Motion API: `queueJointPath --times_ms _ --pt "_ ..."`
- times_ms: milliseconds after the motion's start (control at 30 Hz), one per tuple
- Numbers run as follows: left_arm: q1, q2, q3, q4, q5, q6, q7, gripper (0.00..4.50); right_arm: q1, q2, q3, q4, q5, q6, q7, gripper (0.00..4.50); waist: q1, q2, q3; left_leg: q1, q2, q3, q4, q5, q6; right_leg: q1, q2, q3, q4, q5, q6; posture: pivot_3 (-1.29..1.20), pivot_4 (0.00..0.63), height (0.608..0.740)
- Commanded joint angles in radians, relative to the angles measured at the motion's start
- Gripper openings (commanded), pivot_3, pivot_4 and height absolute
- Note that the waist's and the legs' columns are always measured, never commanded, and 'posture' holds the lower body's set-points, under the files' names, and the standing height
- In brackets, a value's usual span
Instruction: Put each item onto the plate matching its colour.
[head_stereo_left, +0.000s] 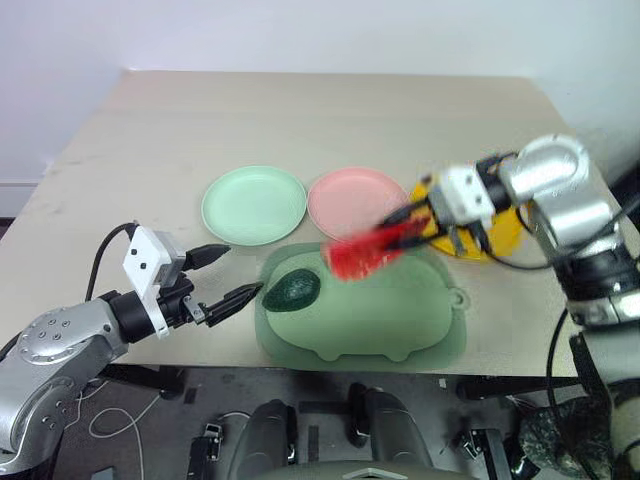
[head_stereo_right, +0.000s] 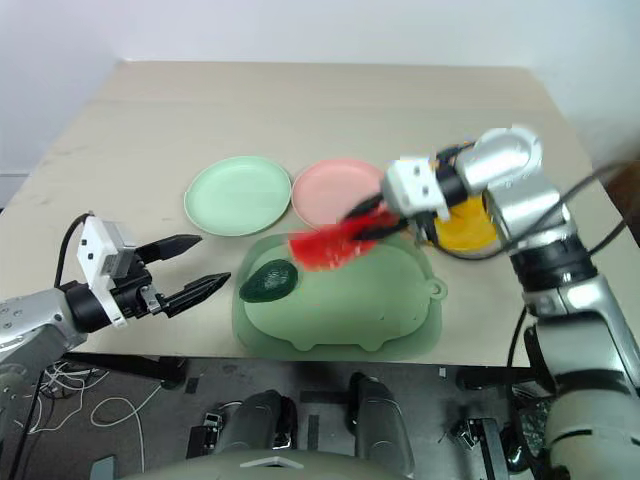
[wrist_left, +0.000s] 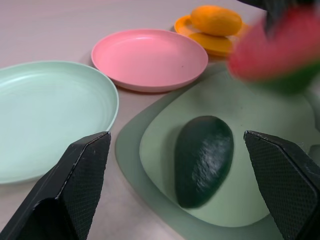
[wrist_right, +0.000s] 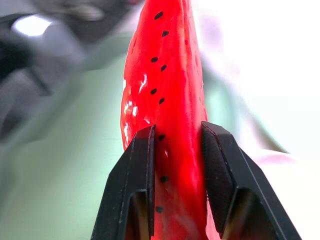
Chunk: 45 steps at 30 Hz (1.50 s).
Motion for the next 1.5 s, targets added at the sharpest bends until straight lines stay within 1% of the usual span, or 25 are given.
queueJointPath --times_ms 33,133,167,233,333,400,467,533,600,633,733,800,867,967,1000,1167,1233,1267,1333,1433,1500 --pt "-0.002 0.009 0.039 0.002 0.006 -0.027 -0.012 4.50 -0.073 0.062 0.004 0.168 -0.111 -0.048 -0.099 1.05 -0.003 -0.001 -0.001 0.000 0.000 0.000 0.000 0.000 0.000 0.000 0.000 0.000 0.000 0.000 -0.001 0.00 0.150 0.740" --pt "-0.009 0.011 0.032 0.013 0.014 -0.032 -0.015 4.50 -0.130 0.145 0.040 0.357 -0.223 -0.128 -0.196 1.05 -0.008 -0.001 -0.001 -0.001 0.000 0.000 0.000 0.000 -0.001 0.000 -0.001 -0.001 0.000 0.000 -0.001 0.00 0.150 0.740" --pt "-0.012 0.010 0.029 0.016 0.017 -0.034 -0.015 4.50 -0.144 0.167 0.049 0.415 -0.253 -0.157 -0.219 1.05 -0.009 -0.001 0.000 -0.001 0.000 0.000 0.000 0.002 -0.004 0.000 -0.001 -0.001 0.000 0.000 0.000 0.00 0.150 0.740" --pt "-0.017 0.007 0.023 0.017 0.021 -0.036 -0.014 4.50 -0.170 0.203 0.061 0.521 -0.297 -0.195 -0.257 1.05 -0.010 -0.001 0.000 -0.002 -0.001 0.000 0.000 0.003 -0.005 -0.001 -0.001 -0.001 0.000 0.001 0.002 0.00 0.150 0.740" --pt "-0.016 -0.001 0.019 0.007 0.020 -0.035 -0.009 4.50 -0.206 0.240 0.058 0.652 -0.332 -0.226 -0.291 1.05 -0.012 0.000 0.000 -0.002 0.000 0.000 0.000 0.003 -0.006 -0.001 -0.001 -0.001 0.000 0.001 0.002 0.00 0.150 0.740" --pt "-0.006 -0.001 0.019 -0.006 0.015 -0.030 -0.011 4.50 -0.223 0.249 0.046 0.702 -0.343 -0.237 -0.304 1.70 -0.013 0.000 0.000 -0.002 0.000 0.000 0.000 0.003 -0.006 -0.001 -0.001 -0.001 0.000 0.001 0.002 0.00 0.150 0.740" --pt "0.003 0.003 0.024 -0.017 0.004 -0.024 -0.016 4.50 -0.229 0.245 0.037 0.721 -0.342 -0.251 -0.298 2.16 -0.014 0.000 0.000 -0.002 0.001 0.000 0.000 0.003 -0.006 -0.001 -0.001 -0.001 0.000 0.001 0.002 0.00 0.150 0.740" --pt "0.007 0.009 0.028 -0.020 -0.003 -0.018 -0.020 4.50 -0.221 0.234 0.024 0.713 -0.344 -0.302 -0.327 2.94 -0.013 0.000 0.000 -0.002 0.001 0.000 0.000 0.004 -0.006 -0.001 -0.001 -0.001 0.000 0.001 0.002 0.00 0.150 0.740" --pt "0.013 0.015 0.034 -0.023 -0.010 -0.013 -0.029 4.50 -0.213 0.229 -0.006 0.688 -0.322 -0.303 -0.343 3.59 -0.013 0.000 0.000 -0.002 0.001 0.000 0.000 0.004 -0.006 -0.001 -0.001 0.000 0.000 0.001 0.002 0.00 0.150 0.740" --pt "0.009 0.019 0.034 -0.022 -0.018 -0.008 -0.036 4.50 -0.207 0.220 -0.023 0.670 -0.310 -0.303 -0.343 3.59 -0.013 0.000 0.000 -0.002 0.001 0.000 0.000 0.004 -0.006 -0.001 -0.001 0.000 0.000 0.001 0.002 0.00 0.150 0.740" --pt "0.002 0.034 0.039 -0.015 -0.062 0.007 -0.069 4.50 -0.181 0.189 -0.058 0.606 -0.293 -0.317 -0.343 3.59 -0.012 0.000 0.000 -0.002 0.001 -0.001 0.000 0.004 -0.007 -0.001 -0.001 -0.001 0.000 0.001 0.002 0.00 0.150 0.740" --pt "-0.009 0.066 0.021 -0.010 -0.073 0.013 -0.122 4.50 -0.157 0.164 -0.100 0.537 -0.258 -0.275 -0.346 3.59 -0.012 0.000 0.000 -0.002 0.001 -0.001 0.000 0.004 -0.007 -0.001 -0.001 -0.001 0.001 0.001 0.002 0.00 0.150 0.740" --pt "-0.041 0.093 -0.016 0.015 -0.051 0.004 -0.161 4.50 -0.121 0.148 -0.141 0.434 -0.206 -0.202 -0.335 3.59 -0.011 0.000 0.000 -0.002 0.001 -0.001 0.000 0.004 -0.007 -0.001 -0.001 -0.001 0.000 0.001 0.002 0.00 0.150 0.740" --pt "-0.101 0.126 -0.081 0.062 -0.007 -0.013 -0.217 4.50 -0.036 0.128 -0.187 0.231 -0.123 -0.060 -0.320 3.59 -0.011 0.000 0.000 -0.001 0.001 -0.001 0.000 0.004 -0.007 0.000 -0.001 -0.001 0.001 0.001 0.002 0.00 0.150 0.740" --pt "-0.124 0.140 -0.109 0.082 0.008 -0.020 -0.248 4.50 0.009 0.116 -0.202 0.137 -0.078 0.007 -0.307 3.59 -0.010 0.000 0.000 -0.001 0.001 -0.001 0.000 0.004 -0.007 -0.001 -0.001 -0.001 0.001 0.001 0.003 0.00 0.150 0.740" --pt "-0.230 0.177 -0.247 0.199 0.121 -0.081 -0.368 4.50 0.265 0.007 -0.255 -0.348 0.207 0.427 -0.231 3.59 -0.003 0.001 0.000 -0.002 0.001 -0.001 -0.001 0.004 -0.007 -0.001 -0.001 -0.001 0.001 0.001 0.003 0.00 0.150 0.740" --pt "-0.266 0.176 -0.283 0.242 0.157 -0.109 -0.402 4.50 0.358 -0.017 -0.261 -0.492 0.290 0.538 -0.253 3.59 -0.004 0.000 0.000 -0.001 0.001 -0.001 -0.001 0.004 -0.006 0.000 -0.001 -0.002 0.000 0.001 0.003 0.00 0.150 0.740" --pt "-0.283 0.172 -0.294 0.261 0.166 -0.116 -0.416 4.50 0.394 -0.022 -0.263 -0.546 0.319 0.583 -0.271 3.59 -0.005 0.000 0.000 -0.001 0.001 -0.001 -0.001 0.001 -0.002 0.000 -0.001 -0.002 0.000 0.001 0.003 0.00 0.150 0.740" --pt "-0.332 0.166 -0.330 0.304 0.191 -0.131 -0.451 4.50 0.496 -0.018 -0.257 -0.651 0.359 0.644 -0.318 3.59 -0.007 0.000 0.000 -0.001 0.001 -0.001 -0.001 0.001 -0.001 0.000 -0.001 -0.002 0.000 0.001 0.003 0.00 0.150 0.740" --pt "-0.398 0.147 -0.380 0.358 0.219 -0.146 -0.493 4.50 0.631 0.006 -0.233 -0.725 0.352 0.682 -0.402 3.59 -0.005 0.000 0.000 -0.001 0.000 -0.002 -0.001 0.001 -0.001 0.000 0.000 -0.002 0.000 0.001 0.002 0.00 0.150 0.740" --pt "-0.421 0.139 -0.403 0.377 0.231 -0.150 -0.514 4.50 0.680 0.019 -0.229 -0.733 0.341 0.684 -0.441 3.59 -0.004 0.000 0.000 -0.001 0.000 -0.002 -0.001 0.001 -0.001 0.000 -0.001 -0.002 0.000 0.001 0.003 0.00 0.150 0.740"
